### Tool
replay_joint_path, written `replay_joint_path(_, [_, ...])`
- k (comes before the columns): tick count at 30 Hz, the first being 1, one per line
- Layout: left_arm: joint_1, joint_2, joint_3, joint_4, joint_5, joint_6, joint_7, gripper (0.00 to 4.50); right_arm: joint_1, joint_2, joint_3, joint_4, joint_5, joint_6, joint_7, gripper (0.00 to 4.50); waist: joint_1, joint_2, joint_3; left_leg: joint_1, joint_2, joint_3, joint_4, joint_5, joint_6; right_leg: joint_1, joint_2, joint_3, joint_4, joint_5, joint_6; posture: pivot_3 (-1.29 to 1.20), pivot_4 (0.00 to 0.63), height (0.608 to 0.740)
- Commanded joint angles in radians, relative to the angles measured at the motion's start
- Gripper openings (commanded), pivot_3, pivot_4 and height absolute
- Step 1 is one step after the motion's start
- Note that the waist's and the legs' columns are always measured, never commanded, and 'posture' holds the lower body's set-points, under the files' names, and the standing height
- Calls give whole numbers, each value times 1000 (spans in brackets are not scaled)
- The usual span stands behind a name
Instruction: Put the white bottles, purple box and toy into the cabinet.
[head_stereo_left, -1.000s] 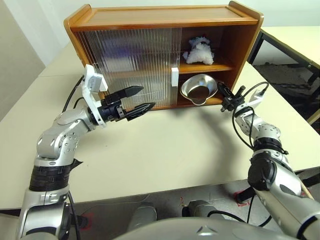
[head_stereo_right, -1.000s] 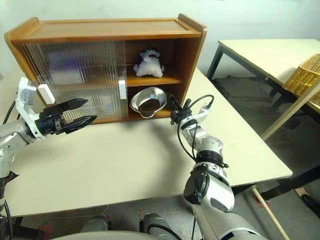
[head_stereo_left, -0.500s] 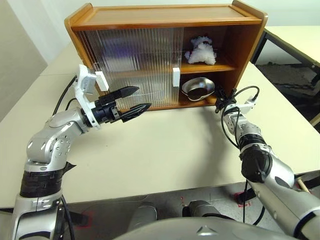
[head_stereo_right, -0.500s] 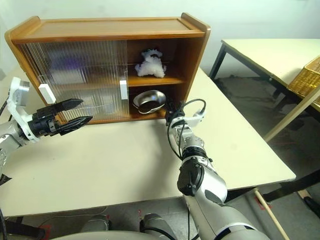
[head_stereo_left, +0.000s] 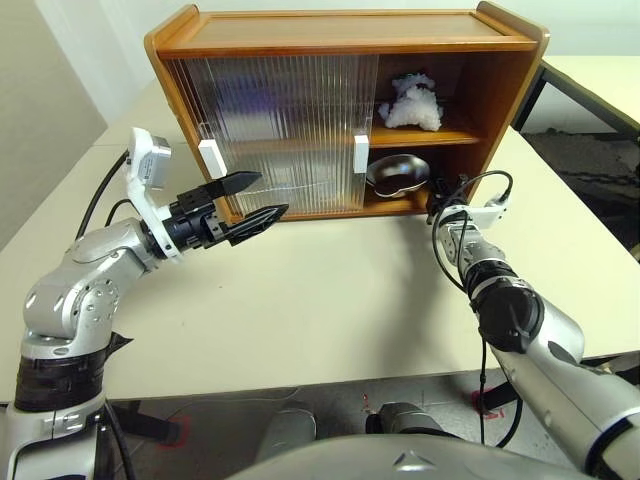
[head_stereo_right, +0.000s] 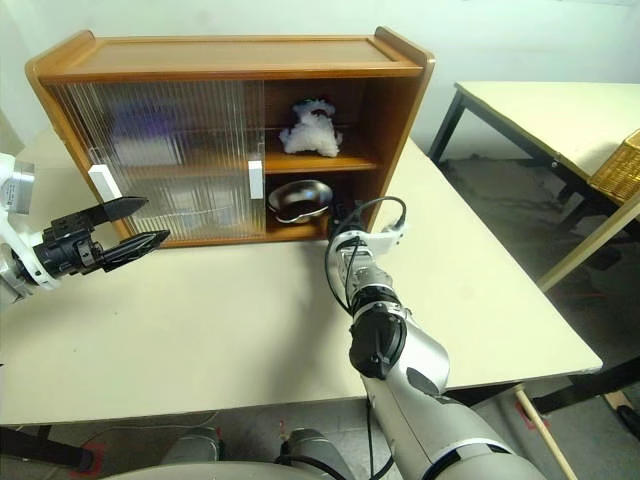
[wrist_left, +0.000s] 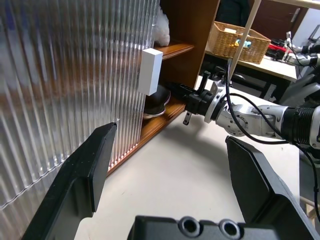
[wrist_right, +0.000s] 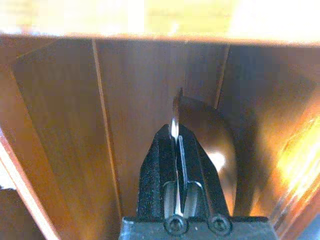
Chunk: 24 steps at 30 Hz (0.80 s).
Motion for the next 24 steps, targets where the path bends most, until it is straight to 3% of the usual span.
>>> replay_joint_path(1, [9, 10, 9, -26, -5, 9, 8, 4500, -20, -5, -16, 8, -11, -23, -3, 26, 2, 0, 0, 0, 0, 0, 0, 0, 0, 0, 0, 0, 0, 0, 0, 108, 0, 740])
replay_joint_path(14, [-1, 22, 5, -19, -10, 6, 14, 4500, -19, -12, -45, 13, -22, -120, -24, 26, 5, 0, 0, 1, 1, 0, 0, 0, 0, 0, 0, 0, 1, 1, -1, 102, 0, 740])
replay_joint_path(18, [-7, 25, 4, -13, -10, 6, 12, 4500, -21, -13, -38, 15, -33, -120, -35, 1073, 5, 0, 0, 1, 1, 1, 0, 0, 0, 0, 0, -1, 1, 1, -2, 97, 0, 740])
replay_joint_path(24, [-17, 17, -6, -3, -6, -1, 11, 4500, -26, -21, -39, 11, -35, -119, -39, 3278, 4, 0, 0, 1, 1, 1, 0, 0, 0, 0, 0, -1, 1, 1, -2, 83, 0, 740])
